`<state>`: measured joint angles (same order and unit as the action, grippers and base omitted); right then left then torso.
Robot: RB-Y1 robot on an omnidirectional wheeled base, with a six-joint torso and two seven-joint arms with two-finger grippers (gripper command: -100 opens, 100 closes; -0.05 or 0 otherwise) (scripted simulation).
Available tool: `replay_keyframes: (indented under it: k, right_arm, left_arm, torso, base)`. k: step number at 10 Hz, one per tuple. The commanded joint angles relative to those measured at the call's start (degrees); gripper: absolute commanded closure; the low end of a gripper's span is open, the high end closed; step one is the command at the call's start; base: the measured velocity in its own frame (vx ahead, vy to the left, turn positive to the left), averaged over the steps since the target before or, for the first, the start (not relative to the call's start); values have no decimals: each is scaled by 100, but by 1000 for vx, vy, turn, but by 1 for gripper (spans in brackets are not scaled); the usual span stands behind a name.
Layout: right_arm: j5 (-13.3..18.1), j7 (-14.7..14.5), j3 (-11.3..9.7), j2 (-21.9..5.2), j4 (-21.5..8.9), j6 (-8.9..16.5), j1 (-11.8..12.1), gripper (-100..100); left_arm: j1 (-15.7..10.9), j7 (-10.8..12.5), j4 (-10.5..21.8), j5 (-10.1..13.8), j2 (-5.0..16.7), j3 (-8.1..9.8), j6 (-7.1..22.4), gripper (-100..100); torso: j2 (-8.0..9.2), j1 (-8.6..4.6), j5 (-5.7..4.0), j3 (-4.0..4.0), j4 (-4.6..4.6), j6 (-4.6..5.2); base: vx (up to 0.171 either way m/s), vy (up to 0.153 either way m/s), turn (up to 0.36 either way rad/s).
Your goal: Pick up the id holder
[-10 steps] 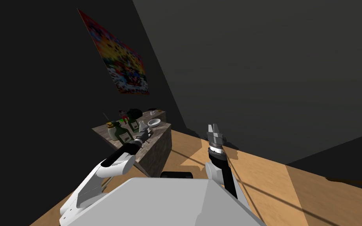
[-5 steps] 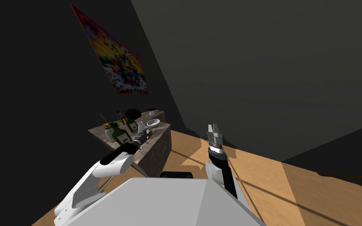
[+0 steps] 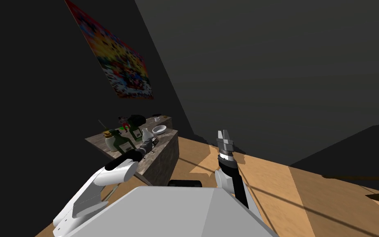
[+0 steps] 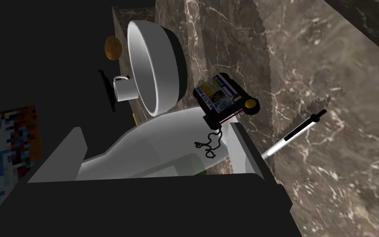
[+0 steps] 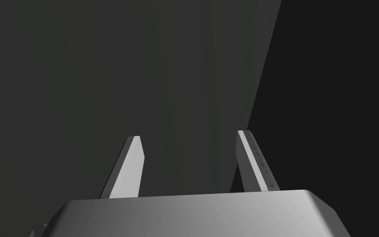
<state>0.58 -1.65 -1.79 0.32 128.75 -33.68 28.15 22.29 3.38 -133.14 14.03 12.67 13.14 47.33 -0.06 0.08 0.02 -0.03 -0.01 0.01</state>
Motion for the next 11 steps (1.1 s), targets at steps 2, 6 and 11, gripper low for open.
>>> replay_keyframes:
  k: [2, 6, 11]
  right_arm:
    - [0, 0, 0, 0, 0, 0, 0, 0]
    - [0, 0, 0, 0, 0, 0, 0, 0]
    - [0, 0, 0, 0, 0, 0, 0, 0]
  left_arm:
    - [-26, -4, 42, 88, 89, 126, 398, -100]
    - [-34, -16, 88, 190, 213, 273, 877, -100]
    - [-36, -49, 197, 374, 464, 532, 1596, -100]
  torso:
    - [1, 0, 0, 0, 0, -1]
    - [-5, 7, 1, -3, -1, 0]
    - [-2, 4, 1, -1, 0, -1]
  base:
    - [9, 21, -60]
    - [19, 30, -74]
    - [17, 36, -95]
